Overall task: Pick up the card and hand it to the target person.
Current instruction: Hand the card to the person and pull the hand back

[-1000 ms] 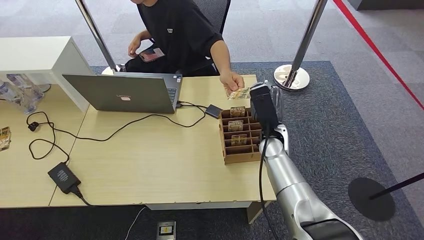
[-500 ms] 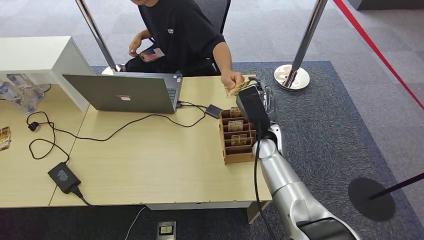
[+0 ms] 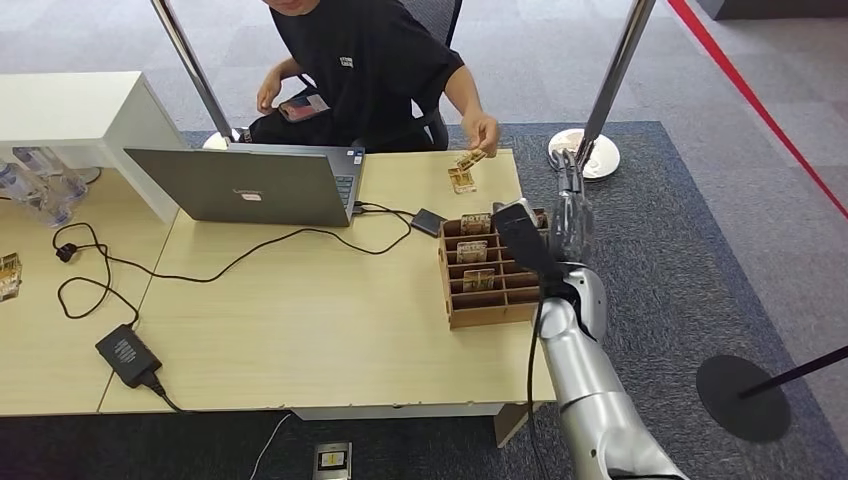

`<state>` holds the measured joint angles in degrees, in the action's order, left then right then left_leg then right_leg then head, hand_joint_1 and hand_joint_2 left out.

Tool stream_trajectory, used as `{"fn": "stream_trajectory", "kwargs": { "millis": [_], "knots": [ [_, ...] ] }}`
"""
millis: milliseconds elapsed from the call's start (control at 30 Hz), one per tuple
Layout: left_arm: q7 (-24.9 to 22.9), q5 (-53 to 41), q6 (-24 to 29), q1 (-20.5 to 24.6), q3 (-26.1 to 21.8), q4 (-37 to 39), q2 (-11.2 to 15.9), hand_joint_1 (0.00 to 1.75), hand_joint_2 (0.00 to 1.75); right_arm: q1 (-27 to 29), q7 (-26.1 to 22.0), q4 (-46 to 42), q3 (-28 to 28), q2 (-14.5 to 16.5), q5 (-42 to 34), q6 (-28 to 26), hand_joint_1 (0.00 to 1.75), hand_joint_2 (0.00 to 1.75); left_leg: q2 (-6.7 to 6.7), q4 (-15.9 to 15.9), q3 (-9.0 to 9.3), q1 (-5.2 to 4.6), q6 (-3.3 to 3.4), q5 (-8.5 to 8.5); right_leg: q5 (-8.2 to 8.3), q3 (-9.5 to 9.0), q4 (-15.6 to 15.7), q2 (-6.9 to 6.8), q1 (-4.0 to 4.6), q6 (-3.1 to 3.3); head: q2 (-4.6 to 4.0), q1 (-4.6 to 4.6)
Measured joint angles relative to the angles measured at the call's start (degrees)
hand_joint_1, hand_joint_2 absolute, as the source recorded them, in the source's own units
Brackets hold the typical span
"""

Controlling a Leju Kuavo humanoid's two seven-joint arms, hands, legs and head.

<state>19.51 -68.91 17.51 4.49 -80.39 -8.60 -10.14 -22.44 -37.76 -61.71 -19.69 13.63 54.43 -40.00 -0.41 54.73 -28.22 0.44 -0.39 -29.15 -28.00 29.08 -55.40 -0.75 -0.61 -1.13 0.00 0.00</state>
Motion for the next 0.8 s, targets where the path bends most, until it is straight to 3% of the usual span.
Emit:
{"fn": "stream_trajectory", "kwargs": {
  "millis": [167, 433, 500, 667, 800],
  "knots": [
    [-0.4, 0.7, 0.6, -0.1, -1.1, -0.1, -0.7, 0.00, 0.00, 10.0, -2.2, -7.6, -12.5, -2.2, -18.7, 0.0, 0.00, 0.00, -0.34, -0.1, 0.04, 0.02, 0.02, -0.01, -0.07, -0.16, 0.2, -0.31, 0.02, -0.01, 0.00, 0.00],
    [-0.6, 1.0, 1.2, -0.4, -2.0, -0.2, -1.3, 0.00, 0.00, 15.9, -2.2, 0.9, -27.0, -8.2, -46.0, 0.0, 0.00, 0.00, -0.12, 0.0, 0.09, -0.01, 0.07, -0.18, -0.12, -0.13, 0.2, -0.15, -0.01, -0.02, 0.00, 0.00],
    [-0.6, 1.0, 1.2, -0.3, -2.1, -0.3, -1.3, 0.00, 0.00, 15.6, -1.2, 6.0, -30.8, -9.3, -47.8, 0.1, 0.00, 0.00, -0.11, 0.0, 0.09, 0.00, 0.07, -0.19, -0.13, -0.12, 0.2, -0.13, 0.00, -0.03, 0.00, 0.00],
    [0.6, 1.4, 0.9, -0.3, -2.6, -0.2, -0.9, 0.00, 0.00, 15.4, 0.1, 35.2, -41.2, -16.8, -49.8, 0.5, 0.00, 0.00, -0.03, -0.1, 0.26, 0.08, 0.06, -0.23, -0.12, -0.31, 0.3, -0.09, 0.07, -0.04, 0.00, 0.00],
    [1.8, 1.6, 0.4, -0.3, -2.9, -0.1, -0.6, 0.00, 0.00, 17.1, 7.5, 45.1, -43.3, -17.2, -43.1, 0.0, 0.00, 0.00, -0.03, -0.1, 0.25, 0.08, 0.08, -0.27, -0.20, -0.31, 0.3, -0.02, 0.07, -0.09, 0.00, 0.00]
  ]
}}
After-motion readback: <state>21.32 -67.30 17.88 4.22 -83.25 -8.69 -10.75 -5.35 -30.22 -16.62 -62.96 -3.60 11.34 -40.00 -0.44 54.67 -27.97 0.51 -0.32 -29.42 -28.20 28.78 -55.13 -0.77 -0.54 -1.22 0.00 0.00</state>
